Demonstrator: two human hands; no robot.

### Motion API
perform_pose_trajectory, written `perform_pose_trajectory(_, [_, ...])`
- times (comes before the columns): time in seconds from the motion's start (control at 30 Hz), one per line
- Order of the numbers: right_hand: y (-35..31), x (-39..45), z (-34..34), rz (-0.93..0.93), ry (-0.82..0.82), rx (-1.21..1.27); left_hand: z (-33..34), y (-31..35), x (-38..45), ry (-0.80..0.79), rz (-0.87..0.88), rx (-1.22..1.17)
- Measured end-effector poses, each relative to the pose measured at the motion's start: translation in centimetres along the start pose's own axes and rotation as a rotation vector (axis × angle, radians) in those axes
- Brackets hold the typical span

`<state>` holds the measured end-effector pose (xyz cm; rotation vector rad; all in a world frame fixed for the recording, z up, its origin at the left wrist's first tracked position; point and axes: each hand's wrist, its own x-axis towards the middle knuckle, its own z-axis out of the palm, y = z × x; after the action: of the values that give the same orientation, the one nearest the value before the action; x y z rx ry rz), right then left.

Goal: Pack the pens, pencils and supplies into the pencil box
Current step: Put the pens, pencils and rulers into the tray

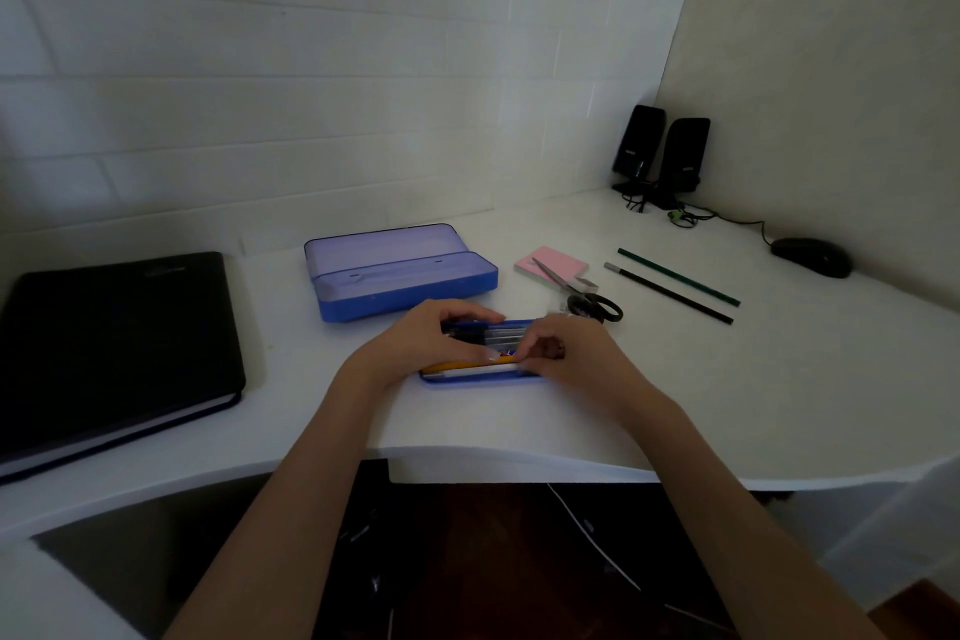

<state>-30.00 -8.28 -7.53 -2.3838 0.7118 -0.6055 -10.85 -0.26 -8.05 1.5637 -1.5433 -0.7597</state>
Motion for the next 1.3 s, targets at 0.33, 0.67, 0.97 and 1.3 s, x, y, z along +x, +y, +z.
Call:
perform_pose_trajectory(0.33, [0.7,0.0,-1.5,0.027,0.097,0.109,-0.1,-0.1,0.0,-0.013,0.006,0.078])
perform_pose_trajectory(0.67, [9.6,1.0,-7.4,0.491,0.47,-0.48,0.0,-0.2,0.1,0.003,-0.006,0.083])
perform_pose_trajectory(0.97, [10.6,0.4,-6.8,0.61,0.438,-0.616,0.0,-0.3,0.1,-0.007,-0.011,0.064])
perform_pose_trajectory(1.3, [9.0,-1.0,-6.5,0.348,0.616,-0.261,0.0,-0.4,0.2,-0.008,-0.003,0.079])
